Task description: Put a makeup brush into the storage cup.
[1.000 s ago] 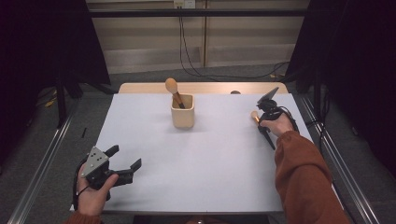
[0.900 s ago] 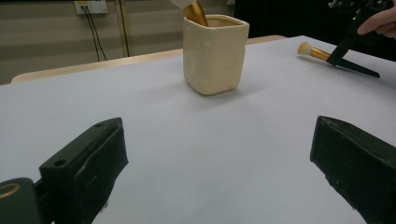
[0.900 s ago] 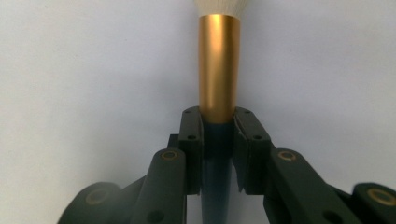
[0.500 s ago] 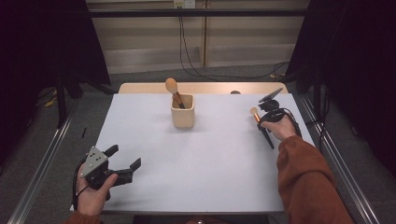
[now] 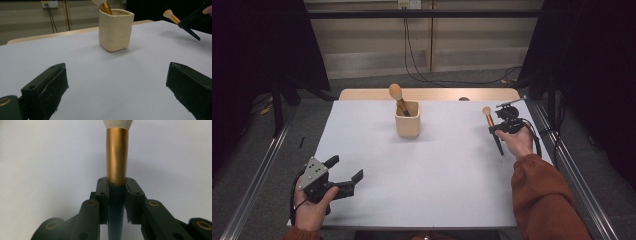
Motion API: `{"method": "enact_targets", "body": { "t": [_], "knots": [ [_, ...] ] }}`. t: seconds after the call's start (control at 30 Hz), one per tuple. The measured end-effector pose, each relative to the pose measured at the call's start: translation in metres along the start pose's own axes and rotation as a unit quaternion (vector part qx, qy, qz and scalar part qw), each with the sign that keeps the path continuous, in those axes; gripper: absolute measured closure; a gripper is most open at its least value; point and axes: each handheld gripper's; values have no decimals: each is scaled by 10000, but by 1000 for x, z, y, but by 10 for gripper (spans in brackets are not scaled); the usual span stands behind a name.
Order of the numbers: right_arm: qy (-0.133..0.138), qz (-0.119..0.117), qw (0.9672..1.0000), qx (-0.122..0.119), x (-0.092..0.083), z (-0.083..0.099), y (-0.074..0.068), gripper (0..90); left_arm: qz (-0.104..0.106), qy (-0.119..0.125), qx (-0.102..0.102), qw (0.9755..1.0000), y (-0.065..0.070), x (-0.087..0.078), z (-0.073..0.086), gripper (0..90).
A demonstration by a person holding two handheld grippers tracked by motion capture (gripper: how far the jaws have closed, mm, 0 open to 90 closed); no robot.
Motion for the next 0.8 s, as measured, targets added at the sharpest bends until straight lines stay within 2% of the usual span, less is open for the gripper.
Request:
{"method": "enact_targets", "body": {
  "t": [0.23,0.27,0.33,0.43,0.63,0.73,0.8],
  "knots": [
    [421,-225,9989,32,-5,7,1,752,-30,3,5,10000,0,-1,0,37],
    [556,-245,9981,-22,-5,9,0,752,-32,3,2,10000,0,-1,0,37],
    [785,-409,9960,-75,-7,12,0,752,-28,7,0,10000,-1,0,0,37],
    [1037,-484,9934,-85,-9,15,1,752,-34,-2,-1,10000,0,0,0,37],
    [1610,-575,9852,-154,-12,22,2,752,-3,11,18,10000,0,1,0,37],
    [1754,-630,9823,-163,-12,26,1,752,-1,11,43,10000,1,1,0,37],
    [1879,-736,9794,-118,-11,28,2,752,-10,10,31,10000,1,0,0,37]
  ]
}}
Point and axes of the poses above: each handheld gripper's, and its own axes: x roughly forward along the jaws, z roughly out of its underside, y roughly to its right, and after that the axes turned 4 degrees about x, right-handed
